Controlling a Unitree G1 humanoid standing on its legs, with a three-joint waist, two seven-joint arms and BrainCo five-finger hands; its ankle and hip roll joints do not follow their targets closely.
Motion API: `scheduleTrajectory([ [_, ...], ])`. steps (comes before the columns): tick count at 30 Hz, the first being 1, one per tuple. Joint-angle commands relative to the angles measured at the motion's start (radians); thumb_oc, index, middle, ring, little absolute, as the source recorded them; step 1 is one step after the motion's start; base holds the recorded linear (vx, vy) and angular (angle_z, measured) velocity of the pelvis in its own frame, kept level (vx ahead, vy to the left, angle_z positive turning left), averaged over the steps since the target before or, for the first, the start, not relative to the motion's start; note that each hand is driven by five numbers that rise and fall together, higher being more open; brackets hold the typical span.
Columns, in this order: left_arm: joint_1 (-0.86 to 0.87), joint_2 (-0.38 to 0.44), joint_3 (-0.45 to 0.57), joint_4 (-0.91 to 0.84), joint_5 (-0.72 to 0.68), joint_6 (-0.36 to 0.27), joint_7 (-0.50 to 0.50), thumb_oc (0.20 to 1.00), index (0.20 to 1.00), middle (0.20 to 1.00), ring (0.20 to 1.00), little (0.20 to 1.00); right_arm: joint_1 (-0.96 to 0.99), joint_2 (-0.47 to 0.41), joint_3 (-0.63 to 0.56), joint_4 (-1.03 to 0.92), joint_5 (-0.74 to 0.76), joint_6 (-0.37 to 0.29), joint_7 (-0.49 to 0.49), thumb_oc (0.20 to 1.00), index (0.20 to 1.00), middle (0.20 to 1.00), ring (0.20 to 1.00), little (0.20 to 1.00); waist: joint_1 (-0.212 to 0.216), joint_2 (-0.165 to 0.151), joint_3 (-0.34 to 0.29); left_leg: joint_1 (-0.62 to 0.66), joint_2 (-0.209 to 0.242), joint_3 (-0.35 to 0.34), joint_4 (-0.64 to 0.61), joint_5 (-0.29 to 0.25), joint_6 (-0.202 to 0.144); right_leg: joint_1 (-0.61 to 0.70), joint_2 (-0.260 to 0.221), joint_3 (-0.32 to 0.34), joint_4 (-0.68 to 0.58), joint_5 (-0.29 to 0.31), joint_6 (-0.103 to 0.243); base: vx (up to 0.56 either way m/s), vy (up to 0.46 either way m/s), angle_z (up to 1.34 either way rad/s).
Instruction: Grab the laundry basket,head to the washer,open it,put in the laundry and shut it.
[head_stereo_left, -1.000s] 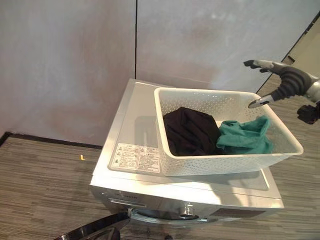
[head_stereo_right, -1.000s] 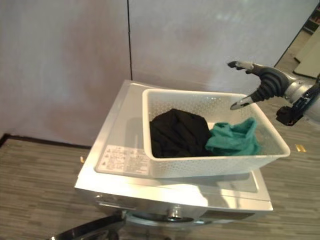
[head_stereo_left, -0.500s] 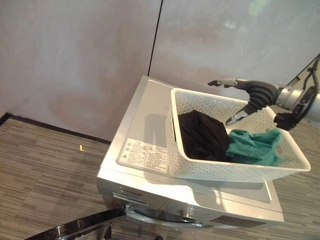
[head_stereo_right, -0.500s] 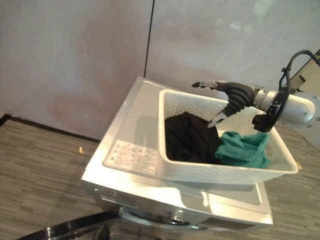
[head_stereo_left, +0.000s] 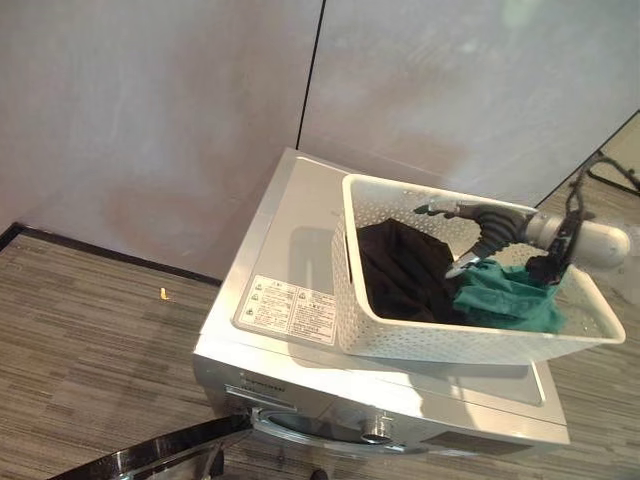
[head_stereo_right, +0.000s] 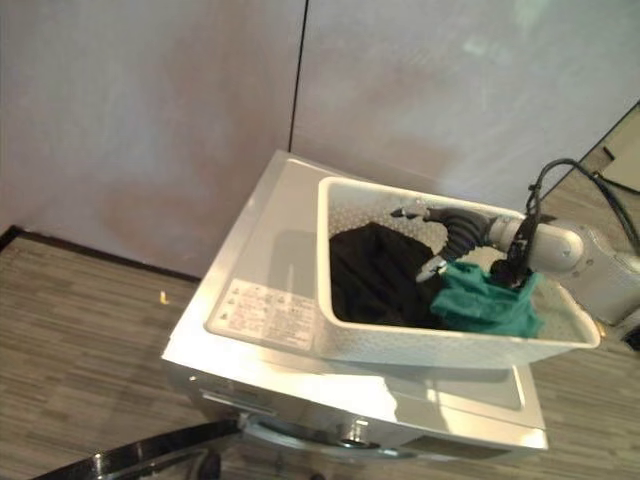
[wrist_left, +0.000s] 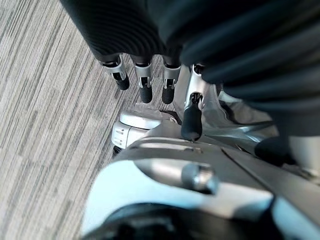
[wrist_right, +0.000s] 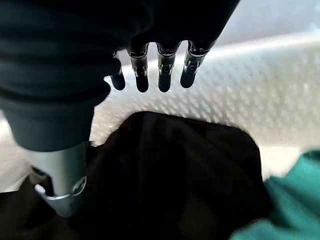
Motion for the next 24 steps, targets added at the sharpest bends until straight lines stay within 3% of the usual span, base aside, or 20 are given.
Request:
scheduleTrajectory([
  [1, -0.103, -0.027, -0.058, 0.014, -0.059, -0.033, -0.014, 1.000, 1.000, 1.000, 1.000, 1.000, -0.073, -0.035, 0.006, -0.005, -0.011, 0.010, -0.009, 1.000, 1.000, 1.000, 1.000, 1.000, 0.074, 0.025, 0.034, 0.102, 0.065, -0.002, 0.025, -0.124, -0.001, -0.090, -0.052, -0.080, 0.080, -0.032, 0.054, -0.03, -0.027, 0.14],
  [7, -0.093, -0.027, -0.066, -0.033, -0.148, -0.039, -0.026, 1.000, 1.000, 1.000, 1.000, 1.000, -0.106, 0.046, 0.059, 0.060, -0.037, 0.019, -0.026, 1.000, 1.000, 1.000, 1.000, 1.000, 0.110, 0.012, 0.072, 0.069, 0.062, -0.030, 0.029, -0.112, -0.001, -0.099, -0.051, -0.099, 0.078, -0.025, 0.054, -0.03, -0.022, 0.12],
  [16, -0.081, -0.011, 0.001, -0.018, -0.204, -0.032, -0.026, 1.000, 1.000, 1.000, 1.000, 1.000, -0.121, 0.070, 0.141, 0.049, -0.105, 0.046, 0.021, 1.000, 1.000, 1.000, 1.000, 1.000, 0.168, -0.019, 0.113, 0.011, 0.059, -0.083, 0.043, -0.102, -0.001, -0.111, -0.052, -0.138, 0.079, -0.027, 0.049, -0.02, -0.034, 0.16],
  [22, -0.084, -0.001, 0.027, -0.012, -0.217, -0.020, -0.025, 1.000, 1.000, 1.000, 1.000, 1.000, -0.073, 0.082, 0.143, 0.054, -0.150, 0.084, 0.057, 1.000, 1.000, 1.000, 1.000, 1.000, 0.177, -0.022, 0.114, 0.002, 0.057, -0.098, 0.045, -0.102, -0.001, -0.104, -0.048, -0.151, 0.073, -0.028, 0.044, 0.01, -0.020, 0.13],
  [23, -0.084, -0.002, 0.027, -0.012, -0.213, -0.020, -0.024, 1.000, 1.000, 1.000, 1.000, 1.000, -0.057, 0.088, 0.131, 0.051, -0.149, 0.086, 0.058, 0.300, 0.300, 0.300, 0.300, 0.300, 0.176, -0.020, 0.114, 0.002, 0.057, -0.100, 0.045, -0.102, -0.001, -0.104, -0.048, -0.151, 0.072, -0.028, 0.044, 0.00, -0.013, 0.07],
  [24, -0.085, -0.001, 0.031, -0.011, -0.213, -0.019, -0.022, 1.000, 1.000, 1.000, 1.000, 1.000, -0.045, 0.092, 0.117, 0.054, -0.152, 0.088, 0.056, 0.200, 0.200, 0.200, 0.200, 0.200, 0.175, -0.017, 0.112, 0.001, 0.056, -0.102, 0.045, -0.102, 0.000, -0.103, -0.047, -0.149, 0.070, -0.028, 0.043, 0.00, -0.008, 0.03],
])
